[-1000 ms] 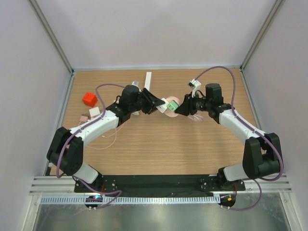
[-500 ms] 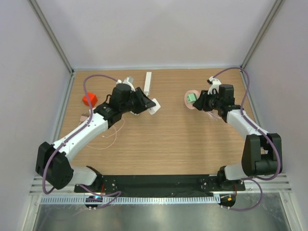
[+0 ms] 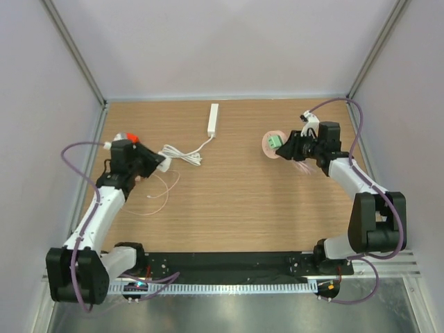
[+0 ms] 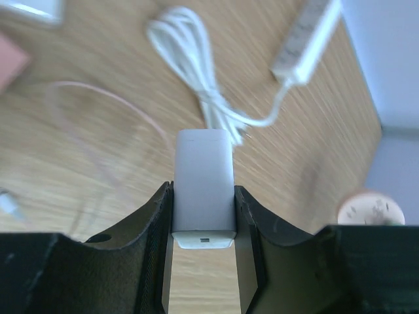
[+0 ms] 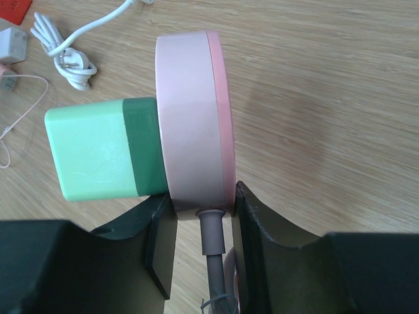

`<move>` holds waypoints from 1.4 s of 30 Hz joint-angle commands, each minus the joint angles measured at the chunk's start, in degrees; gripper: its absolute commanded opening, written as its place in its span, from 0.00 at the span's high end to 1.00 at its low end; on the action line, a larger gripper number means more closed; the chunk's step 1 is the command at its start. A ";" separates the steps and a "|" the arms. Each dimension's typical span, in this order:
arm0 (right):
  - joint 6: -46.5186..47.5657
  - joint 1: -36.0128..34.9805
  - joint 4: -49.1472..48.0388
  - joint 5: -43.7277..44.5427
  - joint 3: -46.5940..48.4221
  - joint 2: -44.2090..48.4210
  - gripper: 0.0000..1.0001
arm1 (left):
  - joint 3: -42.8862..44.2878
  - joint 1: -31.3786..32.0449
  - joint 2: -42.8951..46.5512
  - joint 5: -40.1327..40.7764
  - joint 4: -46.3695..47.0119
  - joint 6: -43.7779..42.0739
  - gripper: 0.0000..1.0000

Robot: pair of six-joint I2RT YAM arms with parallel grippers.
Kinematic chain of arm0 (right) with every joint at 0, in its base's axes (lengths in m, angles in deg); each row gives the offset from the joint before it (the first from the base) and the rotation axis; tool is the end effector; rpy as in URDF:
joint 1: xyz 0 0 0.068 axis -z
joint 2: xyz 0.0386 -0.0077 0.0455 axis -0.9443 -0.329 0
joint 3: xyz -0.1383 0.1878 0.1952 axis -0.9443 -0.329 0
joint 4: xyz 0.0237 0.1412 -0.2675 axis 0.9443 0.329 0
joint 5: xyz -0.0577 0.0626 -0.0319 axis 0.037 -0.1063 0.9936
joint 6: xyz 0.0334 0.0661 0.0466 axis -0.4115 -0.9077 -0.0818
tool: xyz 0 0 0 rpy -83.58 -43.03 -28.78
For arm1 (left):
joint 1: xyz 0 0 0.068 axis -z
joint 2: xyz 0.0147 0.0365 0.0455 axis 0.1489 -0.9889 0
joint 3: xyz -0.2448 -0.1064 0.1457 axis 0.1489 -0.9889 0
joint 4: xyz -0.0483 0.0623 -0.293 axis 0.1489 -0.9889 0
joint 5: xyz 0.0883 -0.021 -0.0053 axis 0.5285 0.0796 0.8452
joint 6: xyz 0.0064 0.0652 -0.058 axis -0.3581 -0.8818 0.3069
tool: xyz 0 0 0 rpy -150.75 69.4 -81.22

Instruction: Pull the plug off the socket

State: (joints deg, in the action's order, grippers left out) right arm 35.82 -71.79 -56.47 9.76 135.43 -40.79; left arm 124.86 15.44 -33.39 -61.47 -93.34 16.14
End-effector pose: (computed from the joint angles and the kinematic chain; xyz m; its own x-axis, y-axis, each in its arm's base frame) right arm 0.3678 0.0494 0.2232 -0.6277 0.0836 -0.7739 -0.3978 0.8202 0.4112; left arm 0.3005 -0.0451 0.2613 -0.5001 -0.7484 -0.4357 -0.3256 0.6287 -0.7062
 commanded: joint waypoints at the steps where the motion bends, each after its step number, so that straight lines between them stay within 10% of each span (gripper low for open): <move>1: -1.12 0.12 -5.42 -5.20 1.09 0.63 0.99 | -4.51 -10.53 3.60 -3.49 5.19 2.77 1.00; 19: -1.56 0.12 -5.51 -8.28 1.44 -1.21 0.99 | -4.96 -32.45 -25.56 -19.66 34.90 8.49 0.97; 27: -1.47 0.11 -5.42 -8.54 1.70 -2.18 0.99 | -2.50 -34.29 -28.65 -21.25 31.05 4.63 0.39; 42: -1.56 0.11 -5.68 -9.86 1.62 -2.53 0.99 | -2.14 -34.82 -11.16 -16.67 18.21 -4.51 0.11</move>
State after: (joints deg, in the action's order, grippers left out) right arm 34.62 -71.79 -57.39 2.66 135.43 -43.96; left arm 121.08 -18.94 -46.65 -77.60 -72.58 14.13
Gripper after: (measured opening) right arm 0.401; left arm 0.888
